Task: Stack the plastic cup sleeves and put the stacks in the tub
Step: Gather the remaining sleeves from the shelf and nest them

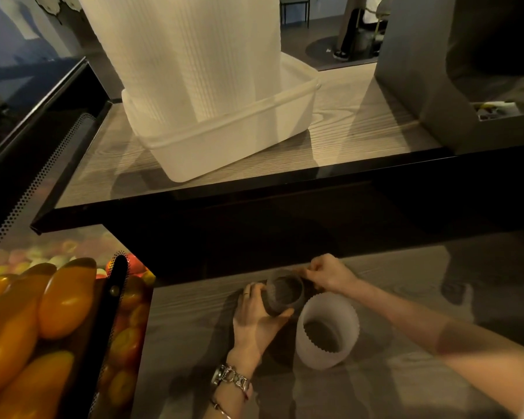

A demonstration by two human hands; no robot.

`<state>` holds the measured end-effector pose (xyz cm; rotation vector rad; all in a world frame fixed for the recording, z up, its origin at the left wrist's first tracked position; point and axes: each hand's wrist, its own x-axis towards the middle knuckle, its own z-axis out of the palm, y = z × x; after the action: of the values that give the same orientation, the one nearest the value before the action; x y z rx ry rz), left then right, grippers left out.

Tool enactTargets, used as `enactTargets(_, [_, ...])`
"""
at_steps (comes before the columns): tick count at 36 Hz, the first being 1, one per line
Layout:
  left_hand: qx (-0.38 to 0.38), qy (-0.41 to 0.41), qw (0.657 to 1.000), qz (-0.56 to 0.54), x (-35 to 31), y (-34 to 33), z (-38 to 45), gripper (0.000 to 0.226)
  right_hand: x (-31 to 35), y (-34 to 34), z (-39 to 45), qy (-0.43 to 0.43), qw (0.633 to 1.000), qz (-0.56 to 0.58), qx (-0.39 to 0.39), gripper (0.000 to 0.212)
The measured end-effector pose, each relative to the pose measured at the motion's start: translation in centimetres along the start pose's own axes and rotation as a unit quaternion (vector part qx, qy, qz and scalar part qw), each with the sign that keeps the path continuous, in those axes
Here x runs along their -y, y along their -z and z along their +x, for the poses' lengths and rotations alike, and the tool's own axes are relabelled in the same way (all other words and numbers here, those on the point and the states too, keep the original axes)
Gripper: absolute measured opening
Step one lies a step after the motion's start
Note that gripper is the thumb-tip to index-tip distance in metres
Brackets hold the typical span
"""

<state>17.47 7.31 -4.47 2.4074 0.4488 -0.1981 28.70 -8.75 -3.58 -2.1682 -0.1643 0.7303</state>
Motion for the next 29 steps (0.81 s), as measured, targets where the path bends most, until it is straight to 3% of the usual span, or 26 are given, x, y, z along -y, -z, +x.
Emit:
enactTargets(2, [0.010, 0.000, 1.000, -0.020, 0.2, -0.2, 0.3, 0.078, 0.0, 0.0, -0.2, 0.037, 0.999, 0.005, -0.020, 0.009])
enactTargets(6, [0.053, 0.022, 0.988, -0.143, 0.3, -0.9, 0.2, 0.084, 0.0, -0.2, -1.0, 0.063, 0.993, 0.053, 0.083, 0.035])
enactTargets(11, [0.016, 0.035, 0.955, -0.293, -0.3, -0.2, 0.2, 0.067, 1.3, 1.1, -2.5, 0.118, 0.981, 0.084, 0.129, 0.051])
enactTargets(17, [-0.003, -0.043, 0.941, -0.336, -3.8, 4.7, -2.2, 0.050, 4.9, 4.4, -6.5, 0.197, 0.963, 0.132, 0.128, 0.056])
enactTargets(22, [-0.026, -0.154, 0.934, -0.321, -6.8, 7.4, -6.0, 0.062, 6.8, 6.0, -11.7, 0.237, 0.948, 0.185, 0.100, 0.064])
enactTargets(29, [-0.026, -0.132, 0.954, -0.267, -7.3, 5.9, -10.1, 0.071, 3.6, 4.3, -16.2, 0.271, 0.932, 0.236, 0.042, 0.070])
